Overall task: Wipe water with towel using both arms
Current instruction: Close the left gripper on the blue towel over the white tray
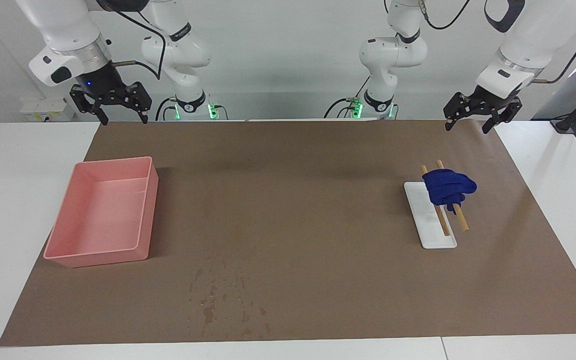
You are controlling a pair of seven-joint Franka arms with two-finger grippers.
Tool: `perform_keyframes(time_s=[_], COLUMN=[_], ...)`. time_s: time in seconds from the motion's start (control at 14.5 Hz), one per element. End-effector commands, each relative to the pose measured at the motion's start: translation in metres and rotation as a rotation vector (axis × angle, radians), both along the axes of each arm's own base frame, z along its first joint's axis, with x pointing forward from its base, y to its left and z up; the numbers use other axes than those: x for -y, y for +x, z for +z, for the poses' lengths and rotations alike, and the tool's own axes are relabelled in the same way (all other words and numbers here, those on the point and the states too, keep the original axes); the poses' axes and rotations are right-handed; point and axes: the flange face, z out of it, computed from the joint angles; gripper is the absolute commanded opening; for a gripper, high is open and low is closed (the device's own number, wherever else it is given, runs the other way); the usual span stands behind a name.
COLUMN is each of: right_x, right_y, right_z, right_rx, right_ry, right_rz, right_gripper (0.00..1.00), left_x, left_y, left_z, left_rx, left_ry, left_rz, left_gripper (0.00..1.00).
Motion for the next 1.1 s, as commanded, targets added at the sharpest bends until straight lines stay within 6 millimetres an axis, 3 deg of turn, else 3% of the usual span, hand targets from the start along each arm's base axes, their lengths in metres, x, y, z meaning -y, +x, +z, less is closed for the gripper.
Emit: perform_keyframes(time_s=[0.0, 0.14, 0.41, 0.62, 0.69, 0.89, 1.03], right_x=[-0.001, -0.001, -0.002, -0.002, -0.002, -0.004, -0.007], right_y=[0.0, 0.0, 0.0, 0.0, 0.0, 0.0, 0.0], right_z=[0.002, 0.002, 0.002, 0.002, 0.002, 0.002, 0.001], right_rx=[-0.012, -0.01, -0.012, -0.012, -0.012, -0.006, -0.007], right_ry=[0.016, 0.016, 0.016, 0.016, 0.016, 0.015, 0.015], right_rz=[0.02, 0.02, 0.022, 0.022, 0.022, 0.02, 0.023], right_gripper=[1.0, 1.0, 1.0, 1.0, 1.0, 1.0, 1.0], left_x=[-0.003, -0.004, -0.018, -0.011, -0.012, -0.014, -0.016], left_y=[0.002, 0.003, 0.01, 0.044, 0.054, 0.056, 0.046], left_z=[-0.003, -0.007, -0.045, -0.091, -0.117, -0.169, -0.19], left_rx=[0.024, 0.033, 0.134, 0.181, 0.19, 0.232, 0.232], left_ry=[0.006, 0.006, 0.011, 0.103, 0.108, 0.169, 0.165], left_rz=[-0.006, -0.002, 0.065, 0.143, 0.154, 0.122, 0.121], left_gripper=[1.0, 1.0, 1.0, 1.0, 1.0, 1.0, 1.0])
